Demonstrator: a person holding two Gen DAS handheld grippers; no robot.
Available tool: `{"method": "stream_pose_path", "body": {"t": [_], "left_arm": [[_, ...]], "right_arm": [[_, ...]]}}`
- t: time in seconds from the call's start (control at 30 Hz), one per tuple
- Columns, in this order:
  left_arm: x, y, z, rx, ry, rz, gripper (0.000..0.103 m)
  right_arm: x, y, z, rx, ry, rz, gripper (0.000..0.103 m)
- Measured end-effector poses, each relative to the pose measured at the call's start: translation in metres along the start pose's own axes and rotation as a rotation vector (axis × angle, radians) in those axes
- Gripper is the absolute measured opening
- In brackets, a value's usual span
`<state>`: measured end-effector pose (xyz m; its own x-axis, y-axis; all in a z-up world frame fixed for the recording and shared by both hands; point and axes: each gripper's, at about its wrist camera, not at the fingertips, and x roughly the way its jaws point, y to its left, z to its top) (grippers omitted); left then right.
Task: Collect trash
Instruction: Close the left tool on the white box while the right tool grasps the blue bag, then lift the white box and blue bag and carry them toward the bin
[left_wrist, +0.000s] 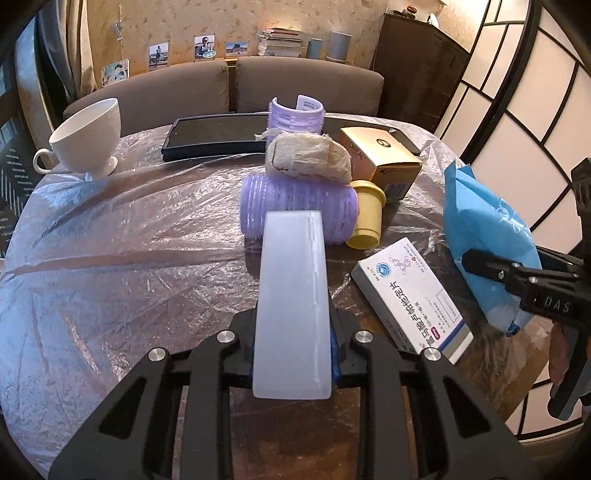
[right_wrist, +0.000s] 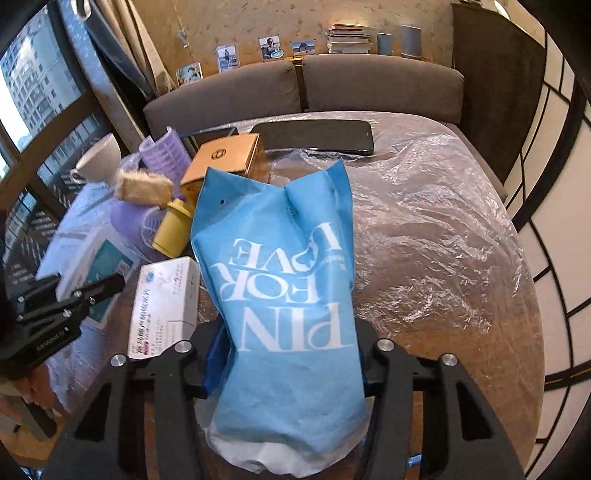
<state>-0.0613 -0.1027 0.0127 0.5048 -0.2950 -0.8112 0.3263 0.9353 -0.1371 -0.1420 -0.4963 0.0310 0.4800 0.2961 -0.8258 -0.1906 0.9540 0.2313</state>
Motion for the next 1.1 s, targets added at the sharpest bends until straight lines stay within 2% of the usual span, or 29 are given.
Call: {"method": "stream_pose_path", "body": {"t": [0.33,0.53,0.93,1.1], "left_arm": [[-0.024,0.000,-0.014,-0.006,-0.018,-0.034,0.028],[-0.028,-0.002,-0.022,-0.004,-0.016,-0.026,0.028],[-0.028,-0.002,-0.031,-0.018,-0.007,-0.011,0.028],[-0.028,-0.003,-0.032,-0.028,-0.004,-0.010,0.028]], "right_arm": [[-0.021,-0.001,-0.014,0.026,0.018,0.069,0.051],[-0.019,0.012,-0.025,-0.016,0.036,0.038,0.051],[-0.013,0.018,-0.038,-0.014,0.044,0.003,0.051],[-0.011,0.027,-0.040,-0.064,0.044,-0.050,0.051]]}}
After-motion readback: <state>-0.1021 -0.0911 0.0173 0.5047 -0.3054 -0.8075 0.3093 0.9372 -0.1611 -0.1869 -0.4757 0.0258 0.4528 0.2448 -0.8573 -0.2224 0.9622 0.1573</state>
